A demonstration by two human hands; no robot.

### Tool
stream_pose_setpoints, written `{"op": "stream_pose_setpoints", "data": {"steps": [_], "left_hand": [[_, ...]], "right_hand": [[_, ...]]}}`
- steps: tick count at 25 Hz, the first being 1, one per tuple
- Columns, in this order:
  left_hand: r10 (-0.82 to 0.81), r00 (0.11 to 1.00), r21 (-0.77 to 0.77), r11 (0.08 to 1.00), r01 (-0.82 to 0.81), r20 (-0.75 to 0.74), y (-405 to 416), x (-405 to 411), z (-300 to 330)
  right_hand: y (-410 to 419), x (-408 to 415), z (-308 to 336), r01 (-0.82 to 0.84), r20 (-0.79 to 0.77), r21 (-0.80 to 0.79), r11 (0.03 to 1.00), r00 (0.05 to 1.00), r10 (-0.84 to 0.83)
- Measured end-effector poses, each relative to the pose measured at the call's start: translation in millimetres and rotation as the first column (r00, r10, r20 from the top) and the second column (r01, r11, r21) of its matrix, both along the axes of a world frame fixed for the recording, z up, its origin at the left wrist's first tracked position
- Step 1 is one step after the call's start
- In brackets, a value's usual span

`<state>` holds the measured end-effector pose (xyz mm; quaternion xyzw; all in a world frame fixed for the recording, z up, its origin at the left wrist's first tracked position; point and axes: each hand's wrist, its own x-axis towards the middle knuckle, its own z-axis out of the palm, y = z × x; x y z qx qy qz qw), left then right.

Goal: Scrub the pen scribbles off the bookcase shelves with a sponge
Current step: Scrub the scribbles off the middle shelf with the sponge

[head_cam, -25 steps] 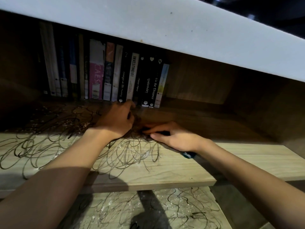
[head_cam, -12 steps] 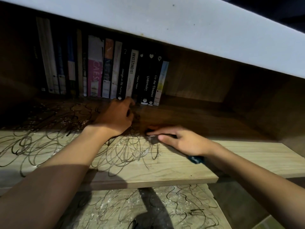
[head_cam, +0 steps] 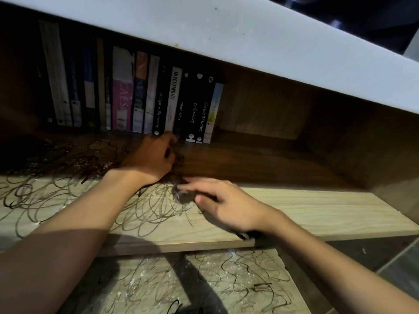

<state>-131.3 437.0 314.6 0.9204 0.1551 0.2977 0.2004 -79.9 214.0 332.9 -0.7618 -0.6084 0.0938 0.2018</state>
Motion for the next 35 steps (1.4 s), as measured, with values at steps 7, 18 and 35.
{"op": "stream_pose_setpoints", "data": {"steps": [7, 18, 35], "left_hand": [[-0.005, 1.000, -0.010, 1.000, 0.005, -0.007, -5.0, -5.0, 1.2], [-0.015, 1.000, -0.011, 1.000, 0.015, 0.003, -6.5, -5.6, 2.8], [-0.028, 1.000, -0.017, 0.999, 0.028, 0.001, -7.2, -6.1, 2.5]], "right_hand": [[-28.6, 33.9, 10.1, 0.351, -0.079, -0.013, 0.936, 0.933, -0.351], [-43.1, 13.3, 5.8, 0.530, 0.023, 0.034, 0.847, 0.847, -0.531], [-35.2, -26.3, -6.7, 0.527, 0.079, 0.161, 0.834, 0.836, -0.543]]}}
